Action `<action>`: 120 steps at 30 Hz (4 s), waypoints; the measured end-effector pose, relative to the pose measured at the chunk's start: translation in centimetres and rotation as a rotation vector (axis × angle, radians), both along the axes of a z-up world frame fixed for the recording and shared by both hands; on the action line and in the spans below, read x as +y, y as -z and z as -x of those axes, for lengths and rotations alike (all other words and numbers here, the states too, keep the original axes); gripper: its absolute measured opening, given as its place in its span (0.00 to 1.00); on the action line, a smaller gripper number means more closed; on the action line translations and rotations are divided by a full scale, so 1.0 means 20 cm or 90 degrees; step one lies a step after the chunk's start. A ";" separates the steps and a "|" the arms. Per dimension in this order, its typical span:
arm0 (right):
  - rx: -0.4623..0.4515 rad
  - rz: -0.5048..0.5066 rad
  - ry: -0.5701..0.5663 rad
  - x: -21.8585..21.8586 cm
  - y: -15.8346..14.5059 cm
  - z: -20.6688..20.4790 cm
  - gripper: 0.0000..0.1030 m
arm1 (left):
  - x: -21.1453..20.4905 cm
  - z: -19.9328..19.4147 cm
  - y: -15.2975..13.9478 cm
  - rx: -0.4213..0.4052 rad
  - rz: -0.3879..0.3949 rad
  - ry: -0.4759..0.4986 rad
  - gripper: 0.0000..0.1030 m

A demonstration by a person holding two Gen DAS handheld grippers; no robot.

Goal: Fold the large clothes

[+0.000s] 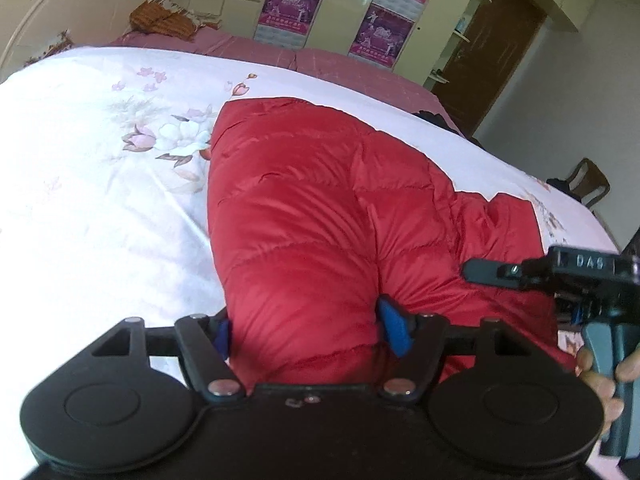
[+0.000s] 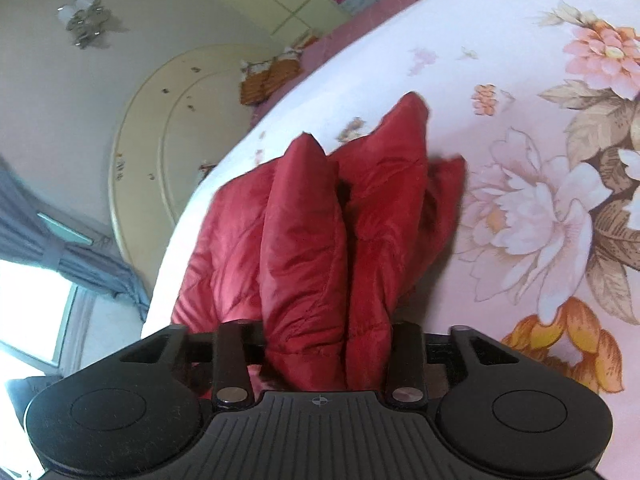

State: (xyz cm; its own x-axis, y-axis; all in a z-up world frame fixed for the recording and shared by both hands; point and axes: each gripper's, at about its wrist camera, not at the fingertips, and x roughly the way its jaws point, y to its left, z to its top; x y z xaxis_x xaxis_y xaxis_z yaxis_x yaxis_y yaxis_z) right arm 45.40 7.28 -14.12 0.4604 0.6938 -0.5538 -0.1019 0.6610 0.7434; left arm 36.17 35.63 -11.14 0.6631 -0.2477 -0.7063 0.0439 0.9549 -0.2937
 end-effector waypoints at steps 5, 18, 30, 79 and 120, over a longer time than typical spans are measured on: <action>-0.032 0.057 0.030 -0.06 -0.10 0.04 0.53 | 0.04 -0.05 -0.06 0.004 0.010 -0.003 0.70; -0.230 0.248 0.050 0.15 -0.39 0.21 0.53 | 0.05 0.17 -0.25 -0.117 -0.039 0.039 0.63; -0.153 0.351 0.046 0.30 0.00 0.07 0.39 | -0.02 0.13 -0.02 -0.094 -0.088 0.085 0.63; -0.177 0.470 -0.057 0.34 -0.02 0.70 0.59 | -0.15 0.55 -0.18 -0.011 -0.150 -0.093 1.00; -0.408 0.330 0.082 -0.30 -0.84 2.40 0.96 | -0.67 1.99 -0.77 -0.125 -0.206 -0.181 1.00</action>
